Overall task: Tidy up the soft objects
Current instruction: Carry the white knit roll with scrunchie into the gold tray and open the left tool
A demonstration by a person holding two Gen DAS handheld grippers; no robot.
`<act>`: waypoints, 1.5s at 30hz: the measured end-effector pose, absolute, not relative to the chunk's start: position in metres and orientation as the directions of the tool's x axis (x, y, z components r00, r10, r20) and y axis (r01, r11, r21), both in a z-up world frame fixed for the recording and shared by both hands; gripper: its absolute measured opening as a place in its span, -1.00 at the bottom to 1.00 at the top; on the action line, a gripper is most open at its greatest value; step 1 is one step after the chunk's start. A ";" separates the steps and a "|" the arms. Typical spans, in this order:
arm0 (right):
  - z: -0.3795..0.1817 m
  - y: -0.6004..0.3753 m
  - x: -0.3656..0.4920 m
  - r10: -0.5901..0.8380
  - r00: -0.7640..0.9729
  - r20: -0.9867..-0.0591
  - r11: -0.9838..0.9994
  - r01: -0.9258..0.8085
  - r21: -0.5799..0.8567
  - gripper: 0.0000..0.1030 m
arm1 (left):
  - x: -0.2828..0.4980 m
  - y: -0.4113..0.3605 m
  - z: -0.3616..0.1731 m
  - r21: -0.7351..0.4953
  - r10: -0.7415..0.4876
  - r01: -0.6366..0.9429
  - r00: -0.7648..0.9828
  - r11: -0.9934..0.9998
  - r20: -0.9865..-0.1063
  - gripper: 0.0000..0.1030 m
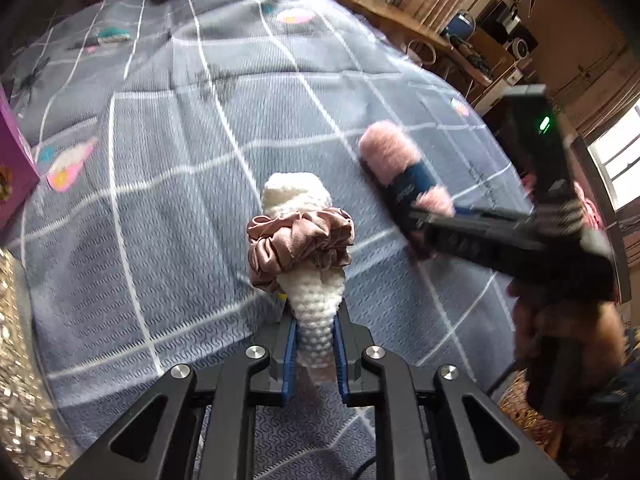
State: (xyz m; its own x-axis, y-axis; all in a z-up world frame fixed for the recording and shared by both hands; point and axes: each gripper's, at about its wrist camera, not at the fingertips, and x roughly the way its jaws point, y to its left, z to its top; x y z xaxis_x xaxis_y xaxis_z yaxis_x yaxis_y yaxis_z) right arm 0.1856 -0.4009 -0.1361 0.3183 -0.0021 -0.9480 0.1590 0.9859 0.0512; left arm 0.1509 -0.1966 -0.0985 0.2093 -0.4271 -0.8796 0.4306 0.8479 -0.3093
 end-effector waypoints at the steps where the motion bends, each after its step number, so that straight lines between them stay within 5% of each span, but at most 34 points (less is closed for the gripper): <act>1: -0.136 -0.400 0.186 -0.009 0.319 -0.948 0.987 0.155 0.043 -0.22 | 0.154 -0.194 -0.090 -0.310 -0.432 0.430 0.222 0.848 -0.874 -0.72; 9: -0.136 -0.399 0.185 -0.013 0.320 -0.947 0.989 0.146 0.036 -0.22 | 0.209 -0.147 0.017 -0.280 -0.427 0.368 0.420 0.887 -0.801 -0.71; 18: -0.141 -0.395 0.185 -0.025 0.322 -0.946 0.992 0.126 0.017 -0.22 | 0.237 0.040 0.077 -0.229 -0.208 0.055 0.658 0.972 -0.724 -0.71; 31: -0.139 -0.377 0.182 -0.073 0.331 -0.941 0.994 0.100 -0.042 -0.21 | 0.108 0.244 -0.006 -0.280 -0.022 -0.293 0.653 0.914 -0.757 -0.71; 45: -0.138 -0.340 0.173 -0.134 0.343 -0.930 0.990 0.079 -0.114 -0.23 | 0.053 0.255 -0.099 -0.202 0.011 -0.357 0.513 0.912 -0.859 -0.69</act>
State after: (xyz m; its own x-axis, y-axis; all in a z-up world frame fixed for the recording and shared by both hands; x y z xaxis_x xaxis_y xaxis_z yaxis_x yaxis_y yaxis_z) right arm 0.1732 -0.3405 -0.1376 0.3430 -0.1345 -0.9297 0.0794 0.9903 -0.1139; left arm 0.0533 0.2551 -0.0990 0.5125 0.0108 -0.8586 -0.3574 0.9119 -0.2018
